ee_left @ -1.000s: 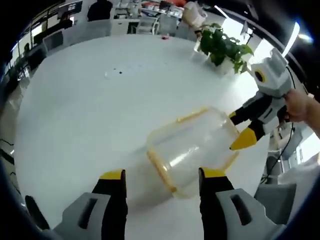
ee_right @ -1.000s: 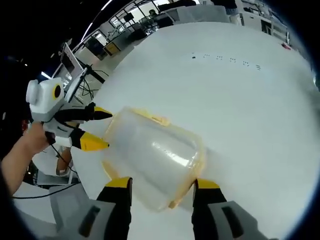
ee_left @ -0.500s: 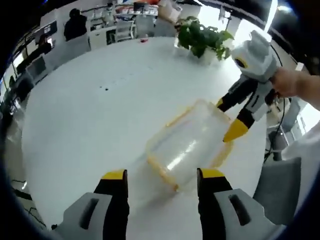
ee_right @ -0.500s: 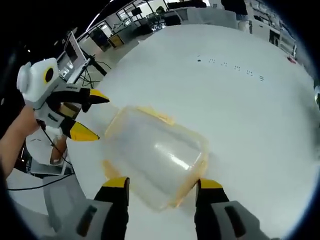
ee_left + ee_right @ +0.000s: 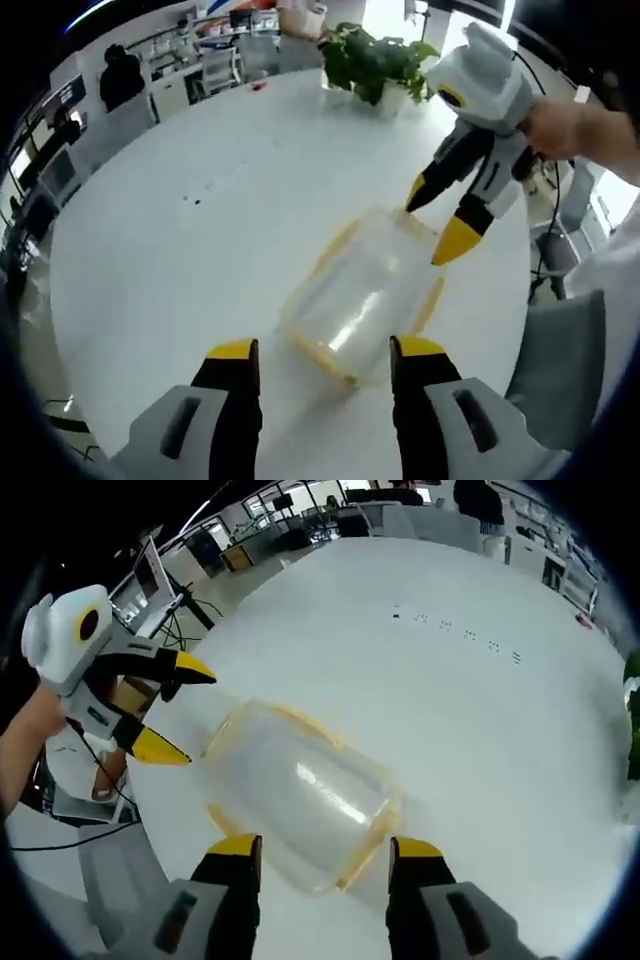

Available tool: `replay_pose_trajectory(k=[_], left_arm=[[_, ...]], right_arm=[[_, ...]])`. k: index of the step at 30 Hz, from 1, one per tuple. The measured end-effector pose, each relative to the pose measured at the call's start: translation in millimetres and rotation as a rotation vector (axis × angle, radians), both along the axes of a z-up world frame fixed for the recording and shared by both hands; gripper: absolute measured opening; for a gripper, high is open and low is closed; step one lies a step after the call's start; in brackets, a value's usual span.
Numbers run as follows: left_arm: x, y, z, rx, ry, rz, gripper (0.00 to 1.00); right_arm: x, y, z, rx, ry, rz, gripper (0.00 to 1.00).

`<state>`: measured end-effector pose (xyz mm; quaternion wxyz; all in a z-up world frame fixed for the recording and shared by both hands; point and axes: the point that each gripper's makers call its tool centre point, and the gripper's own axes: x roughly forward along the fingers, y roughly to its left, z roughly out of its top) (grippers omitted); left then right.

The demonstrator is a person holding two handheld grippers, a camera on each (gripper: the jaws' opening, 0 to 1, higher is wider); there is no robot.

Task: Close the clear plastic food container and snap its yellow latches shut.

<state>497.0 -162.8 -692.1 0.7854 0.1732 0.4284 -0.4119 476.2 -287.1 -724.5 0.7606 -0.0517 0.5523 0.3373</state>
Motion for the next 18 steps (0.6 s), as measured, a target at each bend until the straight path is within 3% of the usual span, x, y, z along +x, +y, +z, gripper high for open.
replay_pose_trajectory(k=[9, 18], left_arm=[[-2.5, -18, 4.0, 0.028, -0.048, -0.14, 0.49], [-2.9, -21, -2.4, 0.08, -0.059, -0.236, 0.47]], right_arm=[[3, 3, 7.3, -0.035, -0.033, 0.109, 0.5], [-1, 7, 6.3, -0.074, -0.029, 0.25, 0.5]])
